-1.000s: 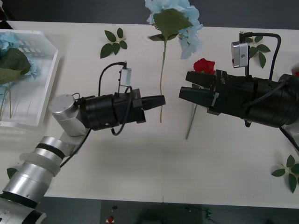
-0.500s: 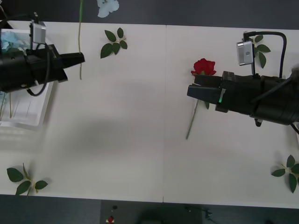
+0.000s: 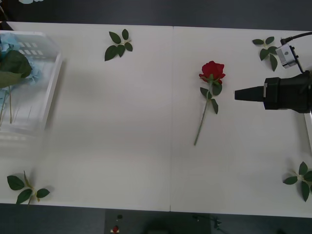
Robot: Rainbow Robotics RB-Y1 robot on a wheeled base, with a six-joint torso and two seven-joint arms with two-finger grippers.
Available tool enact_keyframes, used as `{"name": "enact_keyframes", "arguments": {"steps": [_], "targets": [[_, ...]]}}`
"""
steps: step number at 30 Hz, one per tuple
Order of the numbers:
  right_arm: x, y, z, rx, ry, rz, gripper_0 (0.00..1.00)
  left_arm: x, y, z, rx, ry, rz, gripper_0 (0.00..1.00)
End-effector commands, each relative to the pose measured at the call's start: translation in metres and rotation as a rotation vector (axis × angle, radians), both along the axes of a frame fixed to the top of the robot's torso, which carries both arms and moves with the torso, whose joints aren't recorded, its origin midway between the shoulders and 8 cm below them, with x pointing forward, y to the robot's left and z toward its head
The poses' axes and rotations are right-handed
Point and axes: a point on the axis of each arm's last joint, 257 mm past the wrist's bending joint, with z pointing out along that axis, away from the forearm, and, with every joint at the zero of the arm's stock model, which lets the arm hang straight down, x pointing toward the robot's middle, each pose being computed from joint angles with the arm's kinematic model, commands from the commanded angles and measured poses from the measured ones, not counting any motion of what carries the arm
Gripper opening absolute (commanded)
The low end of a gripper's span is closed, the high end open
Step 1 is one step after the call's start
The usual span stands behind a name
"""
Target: Put the red flowers into the right box and the blue flowers into the left box
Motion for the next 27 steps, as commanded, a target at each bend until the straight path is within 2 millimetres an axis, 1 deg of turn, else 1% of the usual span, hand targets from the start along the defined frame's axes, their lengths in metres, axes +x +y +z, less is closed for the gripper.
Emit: {"name": "enact_keyframes", "arguments": {"steps": [1, 3, 6, 9, 10, 13, 15, 16, 18, 19, 20, 21, 22, 23, 24, 27], "targets": [[0.013, 0.002, 0.014, -0.026, 0.040, -0.081, 1.00, -0.016, 0.051, 0.017, 0.037, 0.009, 0.109, 0.00], [0.023, -0.003, 0.008, -0.039, 0.078, -0.150, 1.00, -0.029, 0.077, 0.011, 0.052, 0.024, 0.156, 0.00], [0.033, -0.006, 0.000, -0.045, 0.117, -0.219, 1.00, -0.043, 0.098, 0.000, 0.060, 0.046, 0.194, 0.00], [0.048, -0.006, -0.012, -0.043, 0.158, -0.293, 1.00, -0.059, 0.120, -0.012, 0.089, 0.073, 0.228, 0.00], [0.051, -0.007, -0.014, -0.048, 0.163, -0.307, 1.00, -0.061, 0.122, -0.014, 0.096, 0.078, 0.230, 0.00], [0.068, -0.009, -0.026, -0.060, 0.203, -0.380, 1.00, -0.075, 0.134, -0.020, 0.123, 0.084, 0.255, 0.00], [0.079, -0.010, -0.033, -0.077, 0.228, -0.420, 1.00, -0.082, 0.140, -0.024, 0.135, 0.087, 0.265, 0.00], [0.082, -0.010, -0.034, -0.079, 0.231, -0.429, 1.00, -0.084, 0.140, -0.025, 0.134, 0.090, 0.266, 0.01], [0.096, -0.008, -0.042, -0.090, 0.255, -0.468, 1.00, -0.085, 0.138, -0.029, 0.133, 0.095, 0.261, 0.06], [0.101, -0.009, -0.046, -0.102, 0.258, -0.481, 1.00, -0.085, 0.138, -0.030, 0.132, 0.098, 0.259, 0.22], [0.108, -0.009, -0.050, -0.116, 0.257, -0.495, 1.00, -0.084, 0.136, -0.029, 0.132, 0.095, 0.256, 0.43], [0.112, -0.009, -0.051, -0.121, 0.256, -0.503, 1.00, -0.084, 0.134, -0.029, 0.129, 0.095, 0.251, 0.51], [0.120, -0.009, -0.055, -0.137, 0.255, -0.517, 1.00, -0.084, 0.133, -0.030, 0.125, 0.097, 0.246, 0.65], [0.127, -0.010, -0.056, -0.150, 0.254, -0.532, 1.00, -0.084, 0.133, -0.030, 0.123, 0.096, 0.246, 0.74], [0.131, -0.010, -0.059, -0.158, 0.258, -0.544, 1.00, -0.083, 0.131, -0.029, 0.121, 0.094, 0.243, 0.77], [0.144, -0.012, -0.066, -0.185, 0.265, -0.573, 1.00, -0.083, 0.126, -0.026, 0.104, 0.083, 0.229, 0.81]]}}
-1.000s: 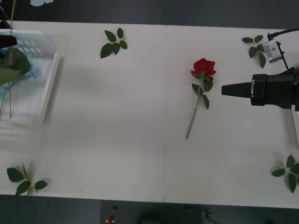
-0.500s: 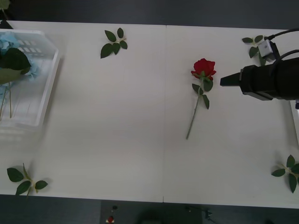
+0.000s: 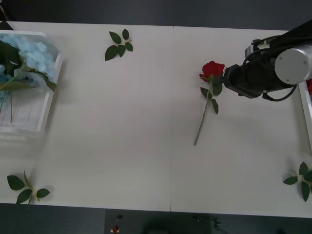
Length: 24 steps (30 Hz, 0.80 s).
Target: Put the red flowers into the right box and the blue flowers into the left box
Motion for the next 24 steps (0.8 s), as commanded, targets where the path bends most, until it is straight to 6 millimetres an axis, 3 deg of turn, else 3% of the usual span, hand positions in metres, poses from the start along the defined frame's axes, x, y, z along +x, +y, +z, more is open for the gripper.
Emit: {"name": "enact_keyframes", "arguments": {"steps": [1, 5, 10, 15, 16, 21, 24], "targets": [[0.024, -0.001, 0.009, -0.014, -0.007, -0.068, 1.00, 0.007, -0.010, 0.035, -0.007, -0.055, -0.025, 0.82], [0.037, 0.000, -0.003, -0.036, 0.017, -0.102, 1.00, 0.006, -0.053, 0.047, -0.008, -0.096, -0.175, 0.81], [0.049, 0.002, -0.018, -0.063, 0.051, -0.141, 1.00, 0.007, -0.133, 0.053, -0.053, -0.119, -0.376, 0.82], [0.057, 0.008, -0.026, -0.091, 0.062, -0.161, 1.00, 0.007, -0.204, 0.045, -0.109, -0.126, -0.511, 0.82], [0.060, 0.010, -0.027, -0.102, 0.058, -0.162, 1.00, 0.004, -0.229, 0.042, -0.121, -0.123, -0.560, 0.81], [0.062, 0.019, -0.036, -0.128, 0.049, -0.163, 1.00, -0.008, -0.303, 0.028, -0.194, -0.119, -0.679, 0.82], [0.061, 0.024, -0.042, -0.136, 0.057, -0.164, 1.00, -0.016, -0.337, 0.017, -0.227, -0.112, -0.735, 0.82]]}}
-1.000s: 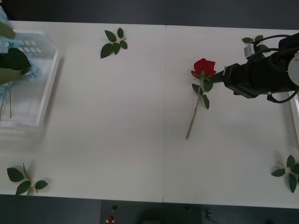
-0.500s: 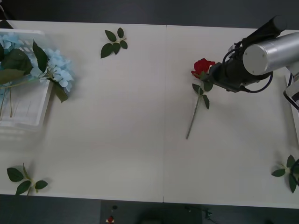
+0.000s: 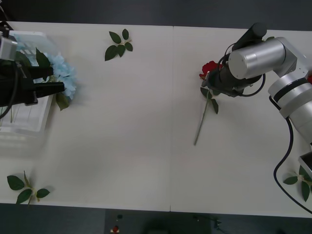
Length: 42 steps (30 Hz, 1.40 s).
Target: Put the red flowers into the right box and the blue flowers into the left box
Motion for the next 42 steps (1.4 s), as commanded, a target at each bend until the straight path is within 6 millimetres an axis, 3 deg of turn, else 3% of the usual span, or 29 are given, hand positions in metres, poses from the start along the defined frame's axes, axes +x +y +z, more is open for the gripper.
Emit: {"name": "enact_keyframes", "arguments": {"steps": [1, 4, 9, 14, 32, 39, 40, 41, 42], "targets": [[0.009, 0.015, 0.014, 0.024, -0.024, -0.040, 1.00, -0.005, -0.036, 0.014, 0.028, -0.083, -0.088, 0.82], [0.008, 0.019, 0.008, 0.012, -0.021, -0.040, 1.00, -0.009, -0.061, 0.005, 0.051, -0.132, -0.163, 0.82], [0.007, 0.025, -0.001, -0.005, -0.013, -0.045, 1.00, -0.020, -0.081, -0.003, 0.009, -0.051, -0.230, 0.82], [0.006, 0.027, -0.007, -0.017, -0.011, -0.050, 1.00, -0.037, -0.095, 0.001, -0.055, 0.027, -0.285, 0.82], [-0.004, 0.025, -0.027, -0.079, 0.025, -0.049, 1.00, -0.082, -0.109, 0.061, -0.230, 0.117, -0.342, 0.82], [-0.005, 0.027, -0.028, -0.074, 0.028, -0.047, 0.98, -0.092, -0.121, 0.073, -0.238, 0.107, -0.320, 0.81], [-0.005, 0.028, -0.028, -0.073, 0.028, -0.047, 0.23, -0.092, -0.121, 0.073, -0.238, 0.106, -0.317, 0.82], [-0.004, 0.027, -0.028, -0.073, 0.026, -0.048, 0.06, -0.094, -0.124, 0.074, -0.241, 0.102, -0.317, 0.82], [-0.004, 0.028, -0.027, -0.072, 0.026, -0.047, 0.03, -0.094, -0.126, 0.076, -0.241, 0.099, -0.317, 0.82]]}}
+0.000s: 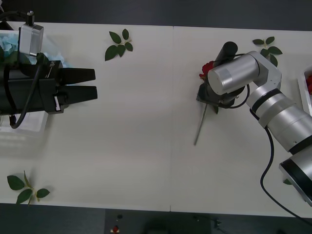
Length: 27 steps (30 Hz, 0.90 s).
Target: Put the red flowers into the right box and the blue flowers into the left box
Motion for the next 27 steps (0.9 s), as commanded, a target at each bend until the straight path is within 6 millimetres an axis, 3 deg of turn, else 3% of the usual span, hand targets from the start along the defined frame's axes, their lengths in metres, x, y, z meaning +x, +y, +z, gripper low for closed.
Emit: {"name": "enact_keyframes", "arguments": {"steps": [1, 8, 21, 24, 27], "targets": [[0.010, 0.017, 0.019, 0.043, -0.031, -0.022, 0.01, -0.007, -0.007, 0.016, -0.011, -0.001, 0.004, 0.81], [0.010, 0.018, 0.019, 0.047, -0.029, -0.021, 0.00, -0.012, -0.014, 0.026, -0.019, -0.010, 0.013, 0.82], [0.010, 0.021, 0.019, 0.058, -0.027, -0.013, 0.00, -0.009, -0.013, 0.023, -0.019, -0.011, 0.020, 0.82], [0.015, 0.013, 0.031, 0.076, -0.047, -0.012, 0.00, -0.009, -0.012, 0.021, -0.017, -0.007, 0.023, 0.81], [0.023, -0.010, 0.063, 0.093, -0.089, 0.000, 0.00, -0.008, -0.011, 0.020, -0.010, -0.013, 0.024, 0.82]]}}
